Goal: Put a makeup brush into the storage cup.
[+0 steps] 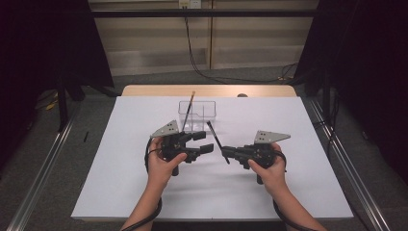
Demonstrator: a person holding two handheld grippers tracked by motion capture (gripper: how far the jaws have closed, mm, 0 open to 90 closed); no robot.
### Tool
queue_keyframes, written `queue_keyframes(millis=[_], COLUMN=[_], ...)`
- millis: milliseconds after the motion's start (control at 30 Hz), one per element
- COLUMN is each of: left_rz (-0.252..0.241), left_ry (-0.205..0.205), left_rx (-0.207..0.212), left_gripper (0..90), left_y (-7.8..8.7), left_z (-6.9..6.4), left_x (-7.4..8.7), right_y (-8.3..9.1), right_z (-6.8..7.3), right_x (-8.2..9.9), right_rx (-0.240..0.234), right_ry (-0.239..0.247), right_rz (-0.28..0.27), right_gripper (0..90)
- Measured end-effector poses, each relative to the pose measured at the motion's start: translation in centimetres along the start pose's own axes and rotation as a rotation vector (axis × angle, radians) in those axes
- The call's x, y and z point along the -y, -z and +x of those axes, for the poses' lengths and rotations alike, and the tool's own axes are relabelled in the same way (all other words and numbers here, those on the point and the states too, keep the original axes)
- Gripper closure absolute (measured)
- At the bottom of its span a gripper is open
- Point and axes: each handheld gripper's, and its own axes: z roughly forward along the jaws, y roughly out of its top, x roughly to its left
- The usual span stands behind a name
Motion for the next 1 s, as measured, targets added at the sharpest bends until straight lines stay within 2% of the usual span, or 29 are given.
queue_keyframes(millis=[100, 233, 433, 467, 633, 800, 1000], left_rz=[-0.001, -0.02, -0.034, -0.038, -0.025, -0.033, -0.039], left_ry=[0.011, 0.035, 0.041, 0.045, 0.047, 0.045, 0.062], left_rx=[0.0, 0.021, 0.026, 0.038, 0.045, 0.05, 0.069], left_gripper=[39.5, 46.6, 56.2, 57.8, 69.1, 74.6, 81.9], left_y=[-0.1, -0.4, -1.0, -1.2, -1.6, -1.8, -1.7], left_z=[0.0, 0.0, -0.1, -0.2, -0.3, -0.4, -0.3], left_x=[0.0, 0.2, 0.2, 0.3, 0.3, 0.4, 0.4], right_y=[-0.1, -0.1, -0.3, -0.3, -0.4, -0.3, -0.5], right_z=[0.0, 0.1, 0.1, 0.1, 0.2, 0.2, 0.4], right_x=[0.0, 0.1, 0.1, 0.1, 0.1, 0.1, 0.1], right_rx=[-0.002, 0.0, -0.007, -0.006, -0.008, -0.01, -0.014], right_ry=[0.003, 0.002, 0.003, 0.003, 0.006, 0.006, 0.013], right_rz=[0.002, 0.002, 0.004, 0.005, 0.006, 0.004, 0.003], right_gripper=[85.3, 85.3, 85.3, 85.3, 85.3, 85.3, 85.2])
